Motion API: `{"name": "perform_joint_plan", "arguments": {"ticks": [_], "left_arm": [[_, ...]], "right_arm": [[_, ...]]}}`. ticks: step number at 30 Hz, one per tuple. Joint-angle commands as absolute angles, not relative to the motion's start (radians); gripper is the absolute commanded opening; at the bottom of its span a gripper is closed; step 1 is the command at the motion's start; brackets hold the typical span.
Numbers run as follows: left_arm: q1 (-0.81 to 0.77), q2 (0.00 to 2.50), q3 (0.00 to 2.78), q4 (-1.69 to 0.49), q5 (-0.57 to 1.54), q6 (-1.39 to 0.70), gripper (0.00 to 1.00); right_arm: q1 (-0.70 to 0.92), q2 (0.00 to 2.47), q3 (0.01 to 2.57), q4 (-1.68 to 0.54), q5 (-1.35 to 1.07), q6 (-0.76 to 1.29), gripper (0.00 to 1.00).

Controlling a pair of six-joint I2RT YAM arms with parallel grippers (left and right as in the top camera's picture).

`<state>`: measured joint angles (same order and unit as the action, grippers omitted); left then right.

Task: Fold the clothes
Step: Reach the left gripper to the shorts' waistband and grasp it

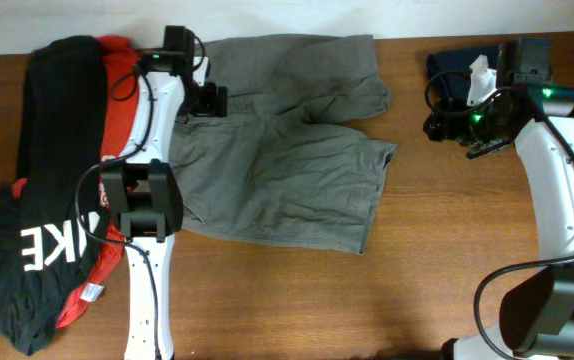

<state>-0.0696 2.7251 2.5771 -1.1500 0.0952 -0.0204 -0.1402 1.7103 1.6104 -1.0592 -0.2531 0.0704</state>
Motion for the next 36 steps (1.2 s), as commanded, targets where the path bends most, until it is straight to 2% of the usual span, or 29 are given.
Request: {"name": "perform_joint_plan", "arguments": {"ticks": [1,7,11,15,22,25,28,32,33,36], "left_arm": [[-0.044,2.820,2.519,-1.251,0.214,-0.086,0.99],[-0.060,2.716,2.597,-1.393,0.208,-0.055,0.99],[-0.078,2.580,2.649,-1.485,0.119,-0.053,0.99],[-0.100,2.413,2.652,-1.565,0.020,-0.052,0.99],[-0.111,2.160,2.652,-1.626,-0.006,-0.064,0.99],[-0.111,2.063,2.646,-1.688,-0.145,-0.157,0.99],[-0.112,2.003,2.605,-1.688,-0.091,-0.157,0.99],[-0.112,1.951,2.444,-1.688,-0.087,-0.158,0.99],[-0.112,1.922,2.311,-1.688,-0.109,-0.183,0.99],[-0.112,1.879,2.146,-1.687,-0.203,-0.257,0.99]], "right_arm": [[-0.130,1.736,1.620,-1.058,-0.252,0.067,0.77],[-0.130,1.700,1.633,-1.052,-0.264,0.068,0.81],[-0.130,1.634,1.656,-1.086,-0.289,0.071,0.81],[-0.130,1.544,1.655,-1.153,-0.289,0.071,0.81],[-0.130,1.355,1.655,-1.274,-0.304,0.071,0.82],[-0.130,1.298,1.654,-1.375,-0.303,0.070,0.82],[-0.130,1.285,1.611,-1.426,-0.303,0.055,0.85],[-0.130,1.285,1.466,-1.389,-0.320,0.056,0.86],[-0.130,1.285,1.360,-1.337,-0.381,0.056,0.85],[-0.130,1.285,1.227,-1.260,-0.452,0.056,0.85]]}}
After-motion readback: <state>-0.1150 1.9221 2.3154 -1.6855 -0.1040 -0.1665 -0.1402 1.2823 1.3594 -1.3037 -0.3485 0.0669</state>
